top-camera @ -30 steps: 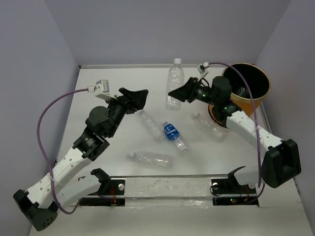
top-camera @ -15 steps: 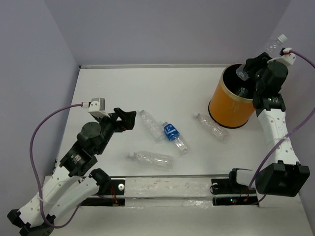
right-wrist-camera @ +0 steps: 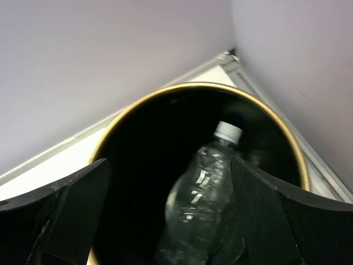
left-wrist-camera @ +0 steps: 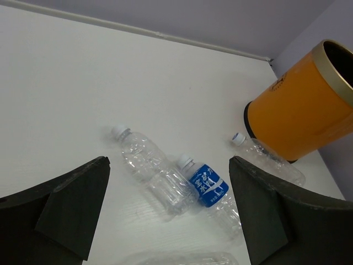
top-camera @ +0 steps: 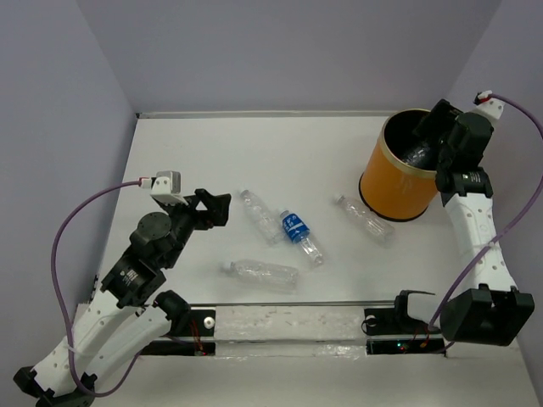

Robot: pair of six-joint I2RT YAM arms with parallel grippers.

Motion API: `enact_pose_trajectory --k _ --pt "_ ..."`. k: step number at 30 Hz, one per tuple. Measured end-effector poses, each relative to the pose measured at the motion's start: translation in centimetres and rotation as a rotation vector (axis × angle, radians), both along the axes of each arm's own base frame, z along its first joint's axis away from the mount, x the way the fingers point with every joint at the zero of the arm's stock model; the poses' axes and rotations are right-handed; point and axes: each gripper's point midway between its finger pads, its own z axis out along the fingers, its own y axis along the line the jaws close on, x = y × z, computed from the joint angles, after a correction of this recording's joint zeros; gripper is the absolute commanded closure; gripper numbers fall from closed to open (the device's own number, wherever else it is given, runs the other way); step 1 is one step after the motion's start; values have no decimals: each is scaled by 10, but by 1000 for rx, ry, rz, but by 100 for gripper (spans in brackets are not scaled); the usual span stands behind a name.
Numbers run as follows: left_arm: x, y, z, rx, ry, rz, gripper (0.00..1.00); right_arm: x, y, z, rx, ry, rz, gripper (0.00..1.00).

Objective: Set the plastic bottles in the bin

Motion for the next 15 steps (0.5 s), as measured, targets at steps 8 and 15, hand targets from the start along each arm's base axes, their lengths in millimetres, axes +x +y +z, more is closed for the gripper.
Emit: enact_pose_trajectory --k 8,15 --pt "8 15 0 2 1 65 1 -6 185 39 -1 -83 574 4" --pt "17 33 -3 7 8 152 1 -30 392 -76 -73 225 1103 0"
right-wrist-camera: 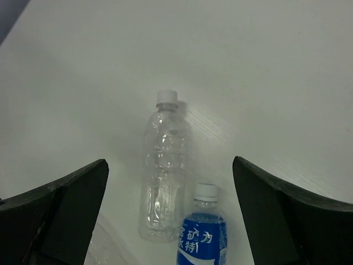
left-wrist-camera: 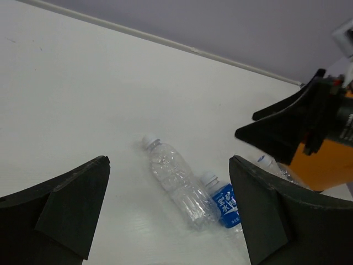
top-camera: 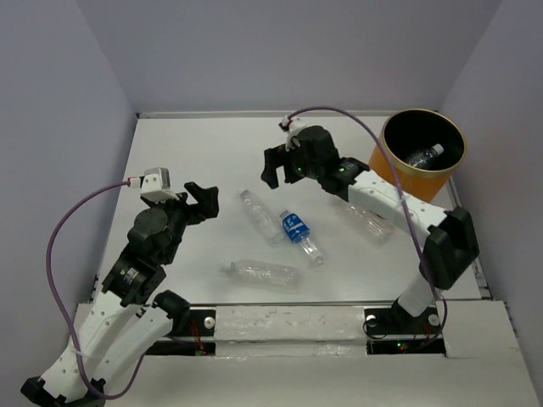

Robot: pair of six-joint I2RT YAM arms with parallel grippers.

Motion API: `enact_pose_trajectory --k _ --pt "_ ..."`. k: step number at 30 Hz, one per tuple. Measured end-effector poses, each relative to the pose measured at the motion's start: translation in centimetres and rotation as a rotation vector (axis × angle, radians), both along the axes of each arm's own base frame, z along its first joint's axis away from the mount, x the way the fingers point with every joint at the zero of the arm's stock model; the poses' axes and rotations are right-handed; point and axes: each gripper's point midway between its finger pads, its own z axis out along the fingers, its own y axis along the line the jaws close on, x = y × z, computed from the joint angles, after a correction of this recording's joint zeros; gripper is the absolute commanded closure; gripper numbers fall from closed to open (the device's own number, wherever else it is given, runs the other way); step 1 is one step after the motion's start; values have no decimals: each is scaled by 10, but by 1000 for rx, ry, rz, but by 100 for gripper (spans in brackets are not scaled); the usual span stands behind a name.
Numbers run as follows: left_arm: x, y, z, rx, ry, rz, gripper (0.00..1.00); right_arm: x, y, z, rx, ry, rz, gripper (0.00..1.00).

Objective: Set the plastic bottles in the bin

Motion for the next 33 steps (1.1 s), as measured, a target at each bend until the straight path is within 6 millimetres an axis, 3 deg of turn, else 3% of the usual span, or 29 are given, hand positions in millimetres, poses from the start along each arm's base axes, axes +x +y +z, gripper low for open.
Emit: enact_pose_trajectory --k 1,5,8,11,16,20,23,25,29,33 --pt "0 1 0 -1 0 4 1 -4 18 -26 -47 51 44 0" --pt "3 7 -1 -4 2 28 1 -12 53 -91 -179 173 132 0" --pt "6 11 -3 -3 10 41 1 -19 65 -127 -254 237 167 0" --pt "11 12 -5 -5 18 44 1 -22 71 -145 -299 273 186 2" --pt "14 10 -8 -7 27 31 1 -16 83 -168 -341 302 197 5" --pt "14 8 -6 -11 23 21 1 -9 96 -182 -365 308 195 14" --pt "14 7 -6 -13 20 16 1 -8 109 -197 -383 309 208 45" --pt "14 7 -5 -14 19 14 1 -9 116 -205 -390 316 210 57" --pt "14 7 -5 -15 17 13 1 -9 127 -196 -374 304 215 67" --pt "14 7 -5 -15 16 13 1 -1 132 -174 -348 271 188 69"
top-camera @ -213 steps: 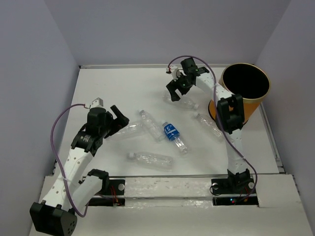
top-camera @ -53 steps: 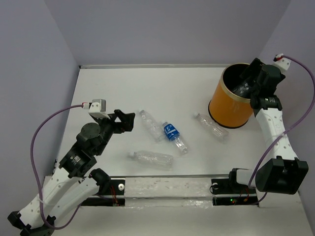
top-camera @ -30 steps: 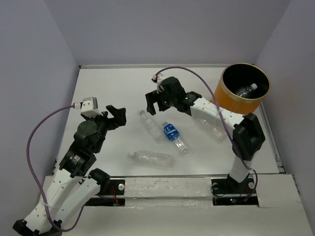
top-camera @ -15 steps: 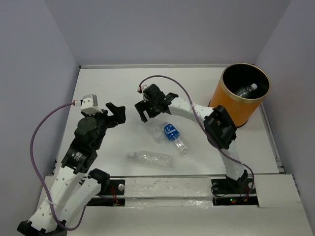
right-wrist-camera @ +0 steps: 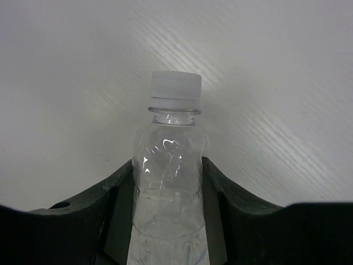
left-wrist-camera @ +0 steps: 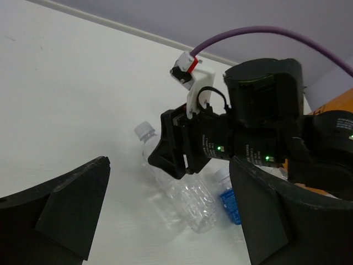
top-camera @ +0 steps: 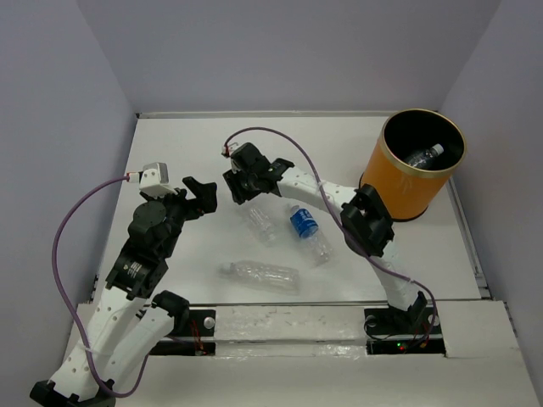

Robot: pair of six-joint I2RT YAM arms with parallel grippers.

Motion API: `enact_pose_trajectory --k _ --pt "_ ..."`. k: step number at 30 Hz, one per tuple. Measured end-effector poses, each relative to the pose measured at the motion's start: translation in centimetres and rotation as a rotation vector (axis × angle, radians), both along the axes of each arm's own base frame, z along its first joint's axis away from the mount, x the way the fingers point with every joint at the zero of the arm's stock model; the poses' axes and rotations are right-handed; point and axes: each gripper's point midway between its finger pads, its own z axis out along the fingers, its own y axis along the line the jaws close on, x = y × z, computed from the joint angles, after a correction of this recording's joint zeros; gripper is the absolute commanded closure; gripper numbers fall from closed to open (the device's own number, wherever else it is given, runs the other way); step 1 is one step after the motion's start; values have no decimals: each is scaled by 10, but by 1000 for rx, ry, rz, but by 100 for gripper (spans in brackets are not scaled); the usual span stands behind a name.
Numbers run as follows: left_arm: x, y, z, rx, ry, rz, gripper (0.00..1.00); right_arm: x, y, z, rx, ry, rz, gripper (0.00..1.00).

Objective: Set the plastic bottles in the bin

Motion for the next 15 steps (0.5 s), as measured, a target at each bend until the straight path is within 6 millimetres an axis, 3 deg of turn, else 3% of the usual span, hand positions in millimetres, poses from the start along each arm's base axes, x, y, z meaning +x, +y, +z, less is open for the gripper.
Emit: enact_pose_trajectory --k 2,4,6,8,9,11,13,14,15 --pt "0 0 0 0 0 -1 1 7 -1 21 14 -45 -23 69" --pt "0 -1 0 -1 0 -4 1 15 -9 60 40 -123 -62 69" --pt "0 -2 0 -1 1 -9 1 25 -22 110 86 -216 -109 69" --pt "-1 -4 0 -4 2 -23 1 36 -50 174 165 -327 -178 69" --pt "-1 -6 -1 -4 5 -32 1 43 -76 207 206 -387 -232 69" --pt "0 -12 -3 -9 16 -61 1 62 -160 281 295 -541 -410 70" --pt "2 -19 -9 -18 41 -84 1 77 -265 337 350 -697 -641 70" --pt "4 -23 -14 -22 61 -98 1 76 -328 361 360 -785 -785 70" --pt "7 -27 -20 -23 87 -107 1 74 -377 370 346 -844 -903 70"
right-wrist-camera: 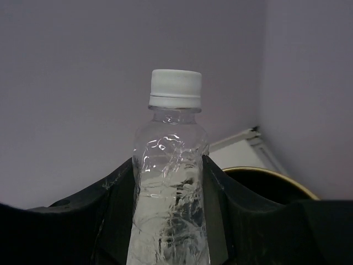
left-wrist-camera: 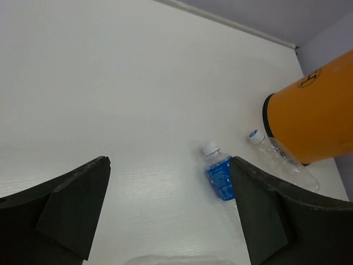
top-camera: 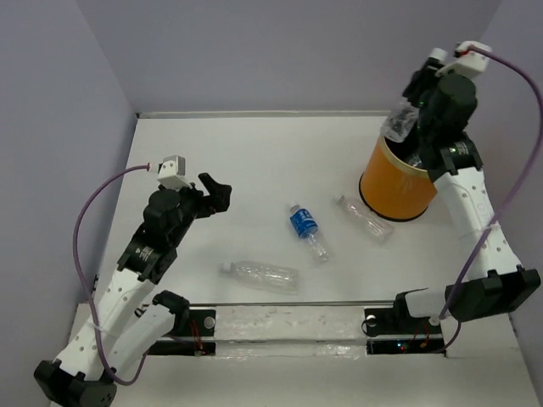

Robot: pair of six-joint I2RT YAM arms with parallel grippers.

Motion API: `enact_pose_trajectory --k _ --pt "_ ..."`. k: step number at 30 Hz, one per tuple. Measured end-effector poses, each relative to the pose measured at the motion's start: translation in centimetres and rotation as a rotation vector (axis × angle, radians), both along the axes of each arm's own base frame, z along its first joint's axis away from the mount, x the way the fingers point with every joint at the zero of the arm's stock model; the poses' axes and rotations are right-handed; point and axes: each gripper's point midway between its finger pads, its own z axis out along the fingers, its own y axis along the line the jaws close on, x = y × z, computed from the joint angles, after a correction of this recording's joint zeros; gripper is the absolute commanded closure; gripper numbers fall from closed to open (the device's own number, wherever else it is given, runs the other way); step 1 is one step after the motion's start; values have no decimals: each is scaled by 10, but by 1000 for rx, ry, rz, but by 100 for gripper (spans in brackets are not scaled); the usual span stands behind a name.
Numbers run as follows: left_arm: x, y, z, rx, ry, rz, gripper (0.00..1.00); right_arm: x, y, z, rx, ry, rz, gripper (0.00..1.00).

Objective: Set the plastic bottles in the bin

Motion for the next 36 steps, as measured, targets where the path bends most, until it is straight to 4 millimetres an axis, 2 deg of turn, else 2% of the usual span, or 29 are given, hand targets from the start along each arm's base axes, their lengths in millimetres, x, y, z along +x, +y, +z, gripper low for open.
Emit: enact_pose_trajectory --k 1,3,5,6,7,8,9,11,12,13,15,17,20,22,23,25,26,27,28,29,30,31,32,33,36 --pt "3 -4 -7 0 27 -12 1 -7 -43 7 19 -34 -108 70" --pt "6 -14 -19 -17 81 -41 1 -22 -108 7 40 -71 -279 70" --pt "9 -29 -35 -53 146 -86 1 -26 -143 -3 53 -78 -368 69" --pt "9 -38 -44 -78 175 -114 1 -23 -158 -12 56 -67 -402 64" --pt "9 -44 -51 -94 196 -132 1 -20 -170 -21 59 -53 -430 54" --pt "7 -52 -61 -108 228 -155 1 -14 -180 -33 58 -29 -448 34" --pt "6 -58 -67 -119 251 -167 1 -8 -187 -46 58 -3 -457 1" --pt "4 -82 -80 -127 296 -217 1 2 -197 -74 70 56 -465 0" --pt "1 -97 -89 -120 327 -250 1 5 -196 -85 67 85 -446 0" --pt "-2 -111 -97 -107 357 -280 1 7 -192 -94 80 109 -421 0" --pt "-4 -133 -114 -75 411 -318 1 6 -177 -99 101 129 -343 0" --pt "-3 -151 -126 -45 445 -339 1 1 -159 -91 132 115 -262 0" --pt "0 -173 -141 1 476 -352 1 -22 -123 -76 171 79 -116 0" --pt "4 -185 -147 29 482 -347 1 -46 -90 -63 186 39 -10 0" --pt "7 -190 -150 41 482 -344 1 -60 -62 -58 185 23 70 0" --pt "12 -198 -156 66 486 -331 1 -81 -16 -61 184 32 216 0" --pt "13 -201 -161 83 491 -323 1 -93 14 -67 179 48 315 0" --pt "15 -202 -165 98 499 -316 1 -103 38 -79 171 85 393 0" --pt "17 -203 -170 118 506 -304 1 -109 51 -88 165 111 433 0" --pt "18 -203 -175 134 514 -295 1 -118 69 -107 151 164 489 0" --pt "20 -203 -183 158 525 -278 1 -122 77 -119 142 197 510 0" --pt "21 -202 -189 175 533 -266 2 -126 86 -138 128 255 535 0" --pt "21 -200 -198 198 547 -252 3 -133 96 -166 109 334 562 0" --pt "22 -200 -204 206 555 -243 5 -140 101 -191 94 401 574 0" --pt "27 -200 -217 245 567 -215 11 -156 100 -245 61 557 572 0"
